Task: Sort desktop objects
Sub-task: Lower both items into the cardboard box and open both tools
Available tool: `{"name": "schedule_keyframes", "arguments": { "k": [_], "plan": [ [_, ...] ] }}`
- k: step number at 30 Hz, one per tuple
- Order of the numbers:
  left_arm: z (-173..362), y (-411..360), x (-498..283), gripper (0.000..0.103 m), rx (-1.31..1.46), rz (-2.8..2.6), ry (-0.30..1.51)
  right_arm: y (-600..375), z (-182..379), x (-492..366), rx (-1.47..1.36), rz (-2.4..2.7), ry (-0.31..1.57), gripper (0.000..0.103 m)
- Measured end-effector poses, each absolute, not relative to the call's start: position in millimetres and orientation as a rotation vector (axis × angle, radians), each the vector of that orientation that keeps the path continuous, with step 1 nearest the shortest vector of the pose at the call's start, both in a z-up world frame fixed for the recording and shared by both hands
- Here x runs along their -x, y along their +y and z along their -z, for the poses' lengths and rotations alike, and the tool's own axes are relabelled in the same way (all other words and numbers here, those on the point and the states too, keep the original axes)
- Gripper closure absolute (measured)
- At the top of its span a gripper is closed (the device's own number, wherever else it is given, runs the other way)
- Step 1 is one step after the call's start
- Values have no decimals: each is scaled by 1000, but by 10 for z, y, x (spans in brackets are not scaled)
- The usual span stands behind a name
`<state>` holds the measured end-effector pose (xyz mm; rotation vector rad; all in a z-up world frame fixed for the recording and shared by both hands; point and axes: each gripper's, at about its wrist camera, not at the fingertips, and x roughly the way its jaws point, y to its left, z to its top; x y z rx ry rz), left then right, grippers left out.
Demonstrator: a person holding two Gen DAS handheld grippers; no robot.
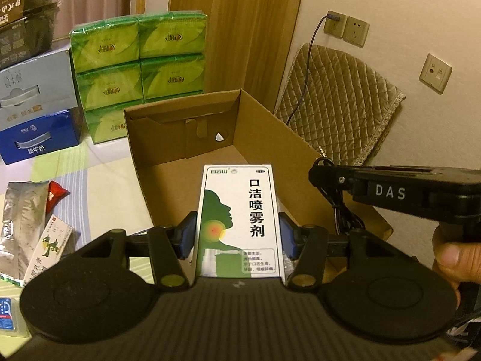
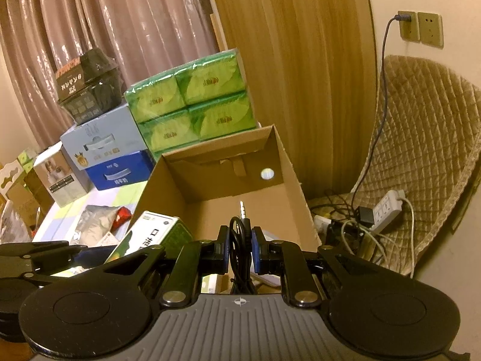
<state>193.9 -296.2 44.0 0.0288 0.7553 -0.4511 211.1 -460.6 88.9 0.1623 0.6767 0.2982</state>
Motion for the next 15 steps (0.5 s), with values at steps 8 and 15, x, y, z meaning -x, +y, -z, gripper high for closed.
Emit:
{"name": "schedule_keyframes", "arguments": {
  "k": [8, 15],
  "plan": [
    [-477, -2857, -1940, 52, -7, 432, 730, -4606, -826, -2136, -166, -294, 690, 92],
    [-570, -2681, -1840, 47, 6, 409, 702, -4519, -818, -2106, -165, -313, 699, 91]
  ]
}}
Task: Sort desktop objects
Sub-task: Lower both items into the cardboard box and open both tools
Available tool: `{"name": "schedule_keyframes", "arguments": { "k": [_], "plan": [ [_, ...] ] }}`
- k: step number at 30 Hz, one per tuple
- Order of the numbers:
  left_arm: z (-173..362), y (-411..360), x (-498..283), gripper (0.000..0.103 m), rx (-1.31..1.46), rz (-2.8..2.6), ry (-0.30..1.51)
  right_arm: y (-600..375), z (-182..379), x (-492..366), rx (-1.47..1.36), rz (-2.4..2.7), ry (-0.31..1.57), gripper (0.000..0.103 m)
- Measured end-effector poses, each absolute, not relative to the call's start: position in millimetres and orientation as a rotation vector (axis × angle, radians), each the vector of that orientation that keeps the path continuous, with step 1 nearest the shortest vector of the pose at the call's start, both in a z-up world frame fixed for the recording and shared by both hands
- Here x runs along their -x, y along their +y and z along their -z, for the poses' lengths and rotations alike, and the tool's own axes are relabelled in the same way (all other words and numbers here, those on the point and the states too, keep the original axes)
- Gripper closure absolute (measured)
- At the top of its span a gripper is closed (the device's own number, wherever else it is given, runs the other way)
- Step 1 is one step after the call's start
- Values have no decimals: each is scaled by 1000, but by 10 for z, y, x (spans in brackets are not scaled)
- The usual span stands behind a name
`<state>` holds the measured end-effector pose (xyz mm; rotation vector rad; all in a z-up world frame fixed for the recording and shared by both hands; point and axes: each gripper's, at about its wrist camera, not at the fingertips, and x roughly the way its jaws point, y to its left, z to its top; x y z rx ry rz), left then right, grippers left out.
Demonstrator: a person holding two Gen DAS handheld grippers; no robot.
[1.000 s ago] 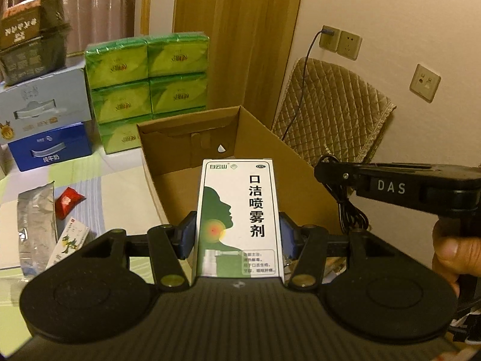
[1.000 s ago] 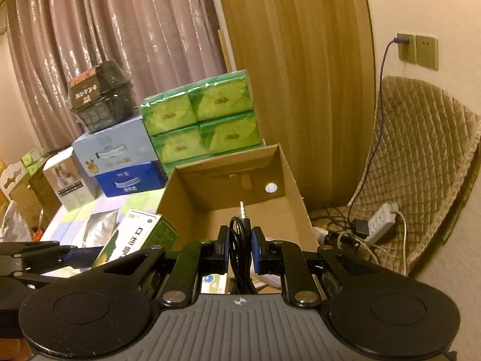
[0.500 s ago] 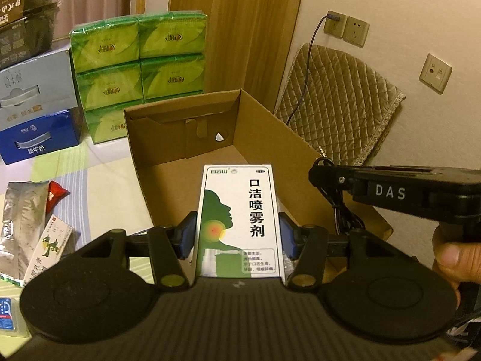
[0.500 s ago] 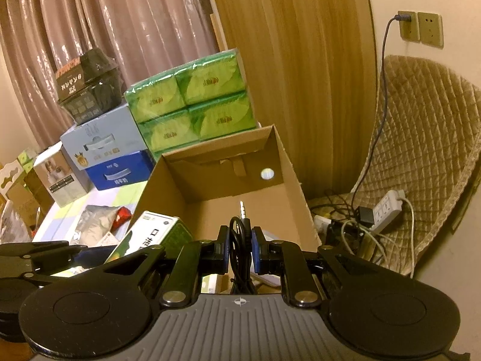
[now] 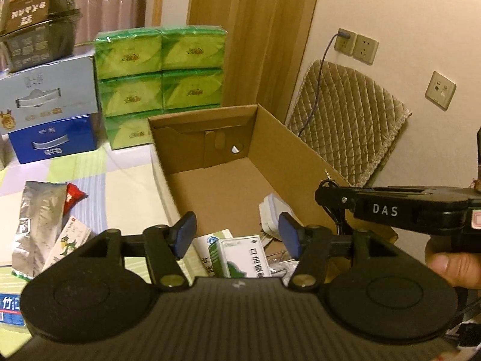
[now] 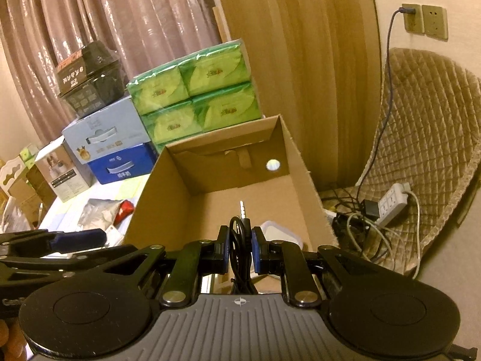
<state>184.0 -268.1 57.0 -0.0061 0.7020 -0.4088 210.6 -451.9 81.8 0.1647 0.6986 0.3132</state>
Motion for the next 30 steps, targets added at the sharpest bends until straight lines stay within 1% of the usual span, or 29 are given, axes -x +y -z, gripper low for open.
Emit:
{"name": "schedule_keyframes", "arguments": {
  "k": [4, 7, 9, 17, 19, 20, 21, 22, 23, 24, 28, 30],
  "plan": [
    [-580, -2598, -1785, 47, 10, 399, 703, -4452, -837, -2098, -175, -341, 697, 91],
    [-593, -2515, -1746, 46, 19, 386, 701, -4425, -880, -2073, -167, -331, 679, 87],
    [-606, -2463, -1710, 46, 22, 381, 698, -4436, -906, -2060, -179, -328, 671, 82],
    [-663, -2322, -1549, 46, 22, 367, 698, -4396, -1013, -1907, -176, -335, 656, 79],
    [-671, -2308, -1525, 43, 23, 365, 697, -4376, -1047, -1858, -174, -337, 653, 77],
    [-676, -2289, -1495, 42, 25, 364, 697, -4368, -1065, -1831, -174, -338, 652, 73],
    [-679, -2275, -1468, 41, 26, 364, 697, -4361, -1080, -1810, -174, -338, 649, 66],
    [-682, -2256, -1439, 41, 25, 363, 699, -4352, -1098, -1782, -172, -337, 645, 63],
    [-685, -2239, -1406, 41, 24, 362, 699, -4342, -1116, -1748, -169, -335, 639, 55],
    [-691, -2226, -1376, 37, 21, 361, 699, -4335, -1132, -1718, -167, -334, 634, 47],
    [-718, -2150, -1257, 29, 24, 350, 695, -4290, -1176, -1597, -156, -328, 632, 35],
    [-735, -2110, -1207, 26, 26, 346, 693, -4262, -1194, -1535, -150, -322, 634, 23]
  ]
}}
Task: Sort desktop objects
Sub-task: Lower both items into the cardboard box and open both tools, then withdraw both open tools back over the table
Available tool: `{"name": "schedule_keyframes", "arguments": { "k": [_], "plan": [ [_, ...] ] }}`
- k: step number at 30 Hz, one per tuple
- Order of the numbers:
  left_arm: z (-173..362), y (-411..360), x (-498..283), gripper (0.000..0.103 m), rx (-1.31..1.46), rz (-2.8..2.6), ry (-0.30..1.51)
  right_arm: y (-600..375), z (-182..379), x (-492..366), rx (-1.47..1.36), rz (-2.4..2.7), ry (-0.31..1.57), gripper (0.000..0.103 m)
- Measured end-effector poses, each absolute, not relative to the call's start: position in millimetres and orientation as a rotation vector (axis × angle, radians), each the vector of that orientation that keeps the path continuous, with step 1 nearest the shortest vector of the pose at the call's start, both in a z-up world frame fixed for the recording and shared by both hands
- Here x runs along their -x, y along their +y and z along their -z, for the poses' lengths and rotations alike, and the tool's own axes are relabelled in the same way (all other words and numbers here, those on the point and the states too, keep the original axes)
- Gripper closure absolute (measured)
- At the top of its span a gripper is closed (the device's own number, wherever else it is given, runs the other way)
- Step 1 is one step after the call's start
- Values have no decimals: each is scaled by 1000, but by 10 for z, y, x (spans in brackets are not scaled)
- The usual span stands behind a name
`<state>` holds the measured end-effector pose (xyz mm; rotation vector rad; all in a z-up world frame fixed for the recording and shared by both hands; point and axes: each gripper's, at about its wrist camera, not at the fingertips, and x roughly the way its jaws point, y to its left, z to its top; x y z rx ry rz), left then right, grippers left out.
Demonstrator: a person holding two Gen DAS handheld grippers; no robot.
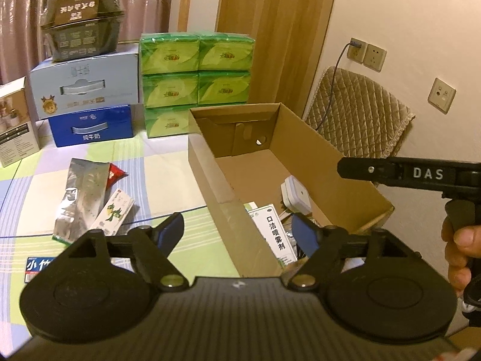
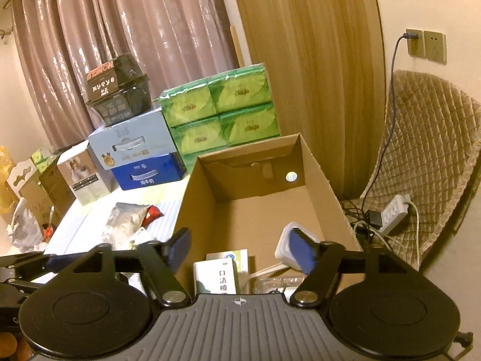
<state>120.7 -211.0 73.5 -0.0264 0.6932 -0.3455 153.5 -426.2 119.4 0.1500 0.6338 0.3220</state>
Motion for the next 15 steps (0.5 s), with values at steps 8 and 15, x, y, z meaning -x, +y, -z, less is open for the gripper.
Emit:
{"name": "schedule_keyframes", "arguments": {
  "k": [8, 15],
  "plan": [
    [-824, -1844, -952, 14, 28, 314, 681, -4071, -1300, -1279, -117, -333, 623, 5],
    [-899, -1474, -733, 1, 45, 261, 659, -3795, -1394, -1090, -85, -373, 612, 2]
  ]
}}
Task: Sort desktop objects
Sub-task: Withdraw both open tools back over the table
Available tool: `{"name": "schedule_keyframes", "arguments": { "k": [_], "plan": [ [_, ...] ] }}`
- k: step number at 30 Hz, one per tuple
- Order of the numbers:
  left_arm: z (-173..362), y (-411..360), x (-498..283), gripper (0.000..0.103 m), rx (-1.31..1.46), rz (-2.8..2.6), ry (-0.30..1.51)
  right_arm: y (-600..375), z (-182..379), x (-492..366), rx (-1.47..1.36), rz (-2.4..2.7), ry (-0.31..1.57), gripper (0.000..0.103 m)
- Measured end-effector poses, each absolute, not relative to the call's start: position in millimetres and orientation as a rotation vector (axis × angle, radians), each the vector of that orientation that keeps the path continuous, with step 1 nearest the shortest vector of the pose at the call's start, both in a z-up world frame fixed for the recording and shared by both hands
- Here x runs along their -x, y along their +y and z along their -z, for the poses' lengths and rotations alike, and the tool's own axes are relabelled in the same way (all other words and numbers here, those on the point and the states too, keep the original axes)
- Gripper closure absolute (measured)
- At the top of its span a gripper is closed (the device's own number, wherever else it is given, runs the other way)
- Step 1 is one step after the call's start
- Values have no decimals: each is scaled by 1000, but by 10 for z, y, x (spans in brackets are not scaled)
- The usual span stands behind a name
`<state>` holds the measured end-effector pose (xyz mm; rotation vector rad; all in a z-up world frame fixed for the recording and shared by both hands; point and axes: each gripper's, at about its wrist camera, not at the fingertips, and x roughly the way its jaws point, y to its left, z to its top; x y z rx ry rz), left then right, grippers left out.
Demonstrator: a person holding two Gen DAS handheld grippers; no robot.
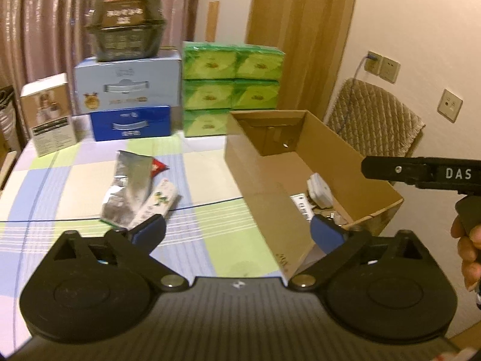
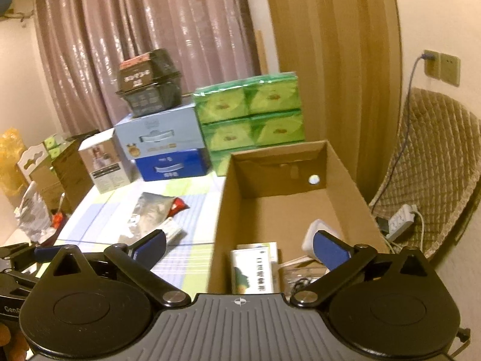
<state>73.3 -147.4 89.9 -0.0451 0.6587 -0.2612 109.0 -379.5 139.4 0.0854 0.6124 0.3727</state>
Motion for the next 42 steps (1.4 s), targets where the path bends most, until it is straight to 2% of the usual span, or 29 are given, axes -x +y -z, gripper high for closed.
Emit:
{"name": "schedule_keyframes", "arguments": {
  "k": [19, 29, 42],
  "plan": [
    [-620, -26, -141, 1, 61, 4, 716, -2743, -1318, -752, -67, -577, 635, 2],
    [-502, 174, -174, 1, 60, -19, 733, -2460, -1074, -760, -67, -603, 697, 2],
    [-72, 230, -633, 1, 55, 4, 791, -2224, -626, -1173, -99, -584, 776, 2]
  ]
}}
